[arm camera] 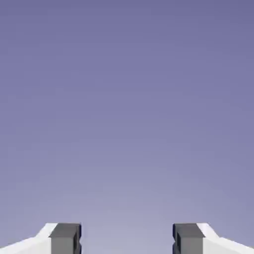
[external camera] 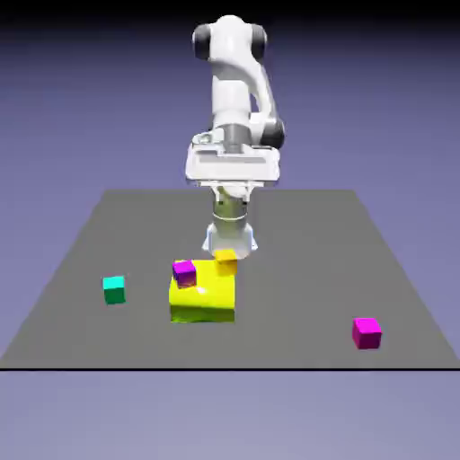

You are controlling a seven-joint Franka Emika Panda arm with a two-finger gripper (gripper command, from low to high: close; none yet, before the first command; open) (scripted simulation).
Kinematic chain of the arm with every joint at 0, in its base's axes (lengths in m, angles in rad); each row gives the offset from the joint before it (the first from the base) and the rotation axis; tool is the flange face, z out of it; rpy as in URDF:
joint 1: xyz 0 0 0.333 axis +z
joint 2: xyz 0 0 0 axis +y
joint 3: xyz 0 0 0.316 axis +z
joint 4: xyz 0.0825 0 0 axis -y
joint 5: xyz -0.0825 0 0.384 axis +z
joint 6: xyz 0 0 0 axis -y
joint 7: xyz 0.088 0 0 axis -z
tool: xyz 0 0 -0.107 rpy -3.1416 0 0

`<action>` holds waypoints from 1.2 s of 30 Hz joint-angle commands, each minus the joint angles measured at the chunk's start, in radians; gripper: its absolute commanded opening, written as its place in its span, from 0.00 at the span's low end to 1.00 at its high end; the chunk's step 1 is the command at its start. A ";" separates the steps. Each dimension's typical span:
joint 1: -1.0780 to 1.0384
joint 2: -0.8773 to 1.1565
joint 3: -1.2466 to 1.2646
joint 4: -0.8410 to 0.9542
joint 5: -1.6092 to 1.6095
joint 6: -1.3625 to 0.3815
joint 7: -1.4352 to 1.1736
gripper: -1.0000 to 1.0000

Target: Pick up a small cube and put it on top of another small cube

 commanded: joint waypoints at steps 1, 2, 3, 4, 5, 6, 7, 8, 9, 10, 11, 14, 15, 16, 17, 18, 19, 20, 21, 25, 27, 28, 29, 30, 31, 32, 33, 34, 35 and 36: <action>0.001 0.036 -0.026 0.017 -0.009 -0.028 -0.025 0.50; 0.001 0.073 -0.051 0.034 -0.017 -0.055 -0.049 0.50; 0.002 0.109 -0.077 0.051 -0.026 -0.083 -0.074 0.50; 0.002 0.145 -0.103 0.068 -0.035 -0.111 -0.098 0.50; 0.003 0.181 -0.128 0.085 -0.044 -0.138 -0.123 0.50; 0.003 0.217 -0.154 0.102 -0.052 -0.166 -0.147 0.50; 0.004 0.254 -0.179 0.119 -0.061 -0.193 -0.172 0.50; 0.004 0.290 -0.205 0.136 -0.070 -0.221 -0.196 0.50; 0.005 0.326 -0.231 0.153 -0.078 -0.249 -0.221 0.50; 0.005 0.362 -0.256 0.169 -0.087 -0.276 -0.245 0.50; 0.006 0.399 -0.282 0.186 -0.096 -0.304 -0.270 0.50; 0.007 0.507 -0.359 0.237 -0.122 -0.387 -0.343 0.50; 0.008 0.544 -0.384 0.254 -0.131 -0.414 -0.368 0.50; 0.008 0.580 -0.410 0.271 -0.140 -0.442 -0.392 0.50; 0.009 0.616 -0.436 0.288 -0.148 -0.470 -0.417 0.50; 0.009 0.652 -0.461 0.305 -0.157 -0.497 -0.441 0.50; 0.010 0.689 -0.487 0.322 -0.166 -0.525 -0.466 0.50; 0.010 0.725 -0.513 0.339 -0.174 -0.552 -0.490 0.50; 0.011 0.761 -0.538 0.356 -0.183 -0.580 -0.515 0.50; 0.013 0.906 -0.641 0.424 -0.218 -0.691 -0.613 0.50; 0.013 0.934 -0.660 0.437 -0.225 -0.712 -0.632 0.50; -0.008 0.970 -0.645 0.430 -0.213 -0.669 -0.637 0.50; -0.030 1.006 -0.629 0.423 -0.202 -0.626 -0.642 0.50; -0.051 1.042 -0.613 0.417 -0.190 -0.583 -0.648 0.50; -0.073 1.079 -0.598 0.410 -0.179 -0.540 -0.653 0.50; -0.075 1.083 -0.596 0.409 -0.177 -0.535 -0.653 0.50; -0.075 1.083 -0.596 0.409 -0.177 -0.534 -0.653 0.00; -0.075 1.083 -0.596 0.409 -0.177 -0.534 -0.653 0.00; -0.054 1.047 -0.611 0.416 -0.189 -0.577 -0.648 0.00; -0.032 1.011 -0.627 0.423 -0.200 -0.620 -0.643 0.00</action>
